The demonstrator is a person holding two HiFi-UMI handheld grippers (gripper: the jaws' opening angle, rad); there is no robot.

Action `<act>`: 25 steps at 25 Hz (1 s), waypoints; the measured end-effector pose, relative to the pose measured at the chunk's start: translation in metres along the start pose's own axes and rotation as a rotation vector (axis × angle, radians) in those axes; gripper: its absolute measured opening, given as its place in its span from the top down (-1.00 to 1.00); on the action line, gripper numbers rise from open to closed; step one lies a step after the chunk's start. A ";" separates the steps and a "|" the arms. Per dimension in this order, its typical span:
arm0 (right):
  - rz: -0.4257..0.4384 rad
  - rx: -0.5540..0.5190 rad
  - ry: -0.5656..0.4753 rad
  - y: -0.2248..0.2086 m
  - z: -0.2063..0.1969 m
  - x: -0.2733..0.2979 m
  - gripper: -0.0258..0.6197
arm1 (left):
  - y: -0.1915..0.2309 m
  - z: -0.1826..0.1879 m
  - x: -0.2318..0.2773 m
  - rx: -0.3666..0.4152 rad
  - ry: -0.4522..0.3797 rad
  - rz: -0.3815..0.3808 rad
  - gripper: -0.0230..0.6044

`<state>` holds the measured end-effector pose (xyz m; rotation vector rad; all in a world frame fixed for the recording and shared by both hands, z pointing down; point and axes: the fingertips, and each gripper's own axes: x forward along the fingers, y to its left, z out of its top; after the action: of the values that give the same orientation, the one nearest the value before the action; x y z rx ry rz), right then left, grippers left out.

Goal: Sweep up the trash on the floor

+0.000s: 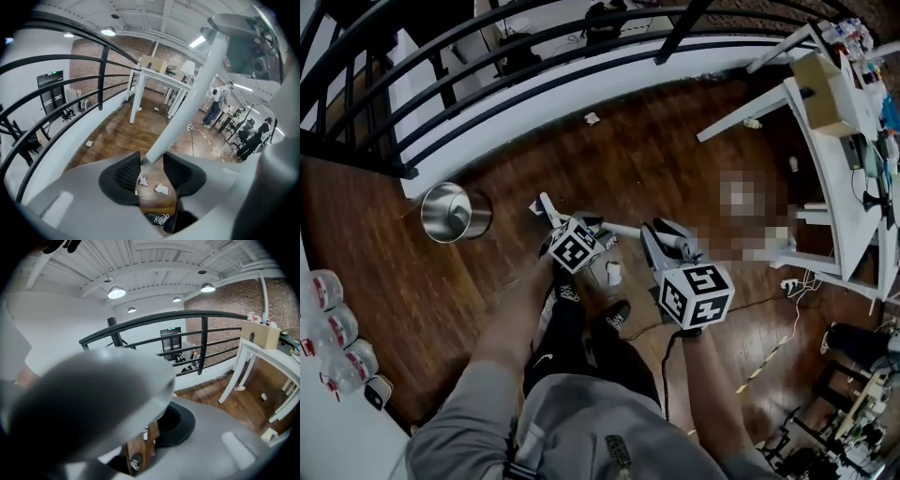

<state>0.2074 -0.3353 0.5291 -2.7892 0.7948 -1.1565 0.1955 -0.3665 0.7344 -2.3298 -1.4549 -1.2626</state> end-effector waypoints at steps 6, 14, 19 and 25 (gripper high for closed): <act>-0.104 0.031 -0.025 -0.053 -0.021 -0.050 0.65 | -0.053 0.036 0.051 0.075 -0.008 -0.067 0.43; -0.193 0.132 -0.144 -0.119 -0.043 -0.139 0.65 | -0.131 0.086 0.087 0.212 0.006 -0.116 0.44; -0.260 0.189 -0.265 -0.158 -0.056 -0.229 0.65 | -0.204 0.132 0.100 0.330 -0.012 -0.163 0.44; -0.385 0.249 -0.326 -0.169 -0.106 -0.334 0.65 | -0.320 0.140 0.119 0.461 0.013 -0.304 0.47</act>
<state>0.0133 -0.0160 0.4219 -2.8697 0.0828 -0.7288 0.0475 -0.0451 0.6279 -1.8504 -1.9072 -0.8669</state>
